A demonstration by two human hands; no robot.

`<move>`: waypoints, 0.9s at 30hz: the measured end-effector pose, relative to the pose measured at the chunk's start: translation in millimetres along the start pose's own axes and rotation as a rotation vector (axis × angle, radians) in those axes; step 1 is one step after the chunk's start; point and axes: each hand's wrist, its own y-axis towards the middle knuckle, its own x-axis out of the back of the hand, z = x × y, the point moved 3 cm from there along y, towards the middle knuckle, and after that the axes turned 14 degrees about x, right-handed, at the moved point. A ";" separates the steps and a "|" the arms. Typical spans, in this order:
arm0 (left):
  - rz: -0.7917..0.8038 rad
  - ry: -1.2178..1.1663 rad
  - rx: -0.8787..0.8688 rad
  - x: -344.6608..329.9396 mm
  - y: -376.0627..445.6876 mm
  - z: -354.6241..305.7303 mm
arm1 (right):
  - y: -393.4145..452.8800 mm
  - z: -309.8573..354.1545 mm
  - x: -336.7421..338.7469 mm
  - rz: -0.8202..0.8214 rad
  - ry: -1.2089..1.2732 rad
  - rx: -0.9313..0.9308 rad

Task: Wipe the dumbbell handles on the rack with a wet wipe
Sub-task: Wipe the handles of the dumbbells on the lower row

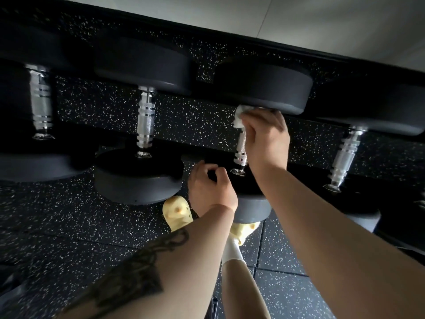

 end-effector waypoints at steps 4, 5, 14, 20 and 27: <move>-0.005 0.016 -0.016 1.0 0.1 -0.2 | -42.5 1.1 -3.1 0.427 0.125 0.249; -0.011 0.014 -0.021 1.7 -1.0 -0.8 | -44.1 -0.3 -1.6 0.553 0.156 0.227; 0.037 0.105 0.003 1.3 3.7 -0.9 | -55.6 10.4 14.9 0.877 0.149 -0.489; 0.333 0.467 -0.421 54.8 13.6 -13.4 | -56.0 8.1 20.9 0.926 0.257 -0.620; -0.087 0.479 -0.662 149.4 53.6 -31.5 | -43.9 71.1 26.5 0.693 0.401 -0.458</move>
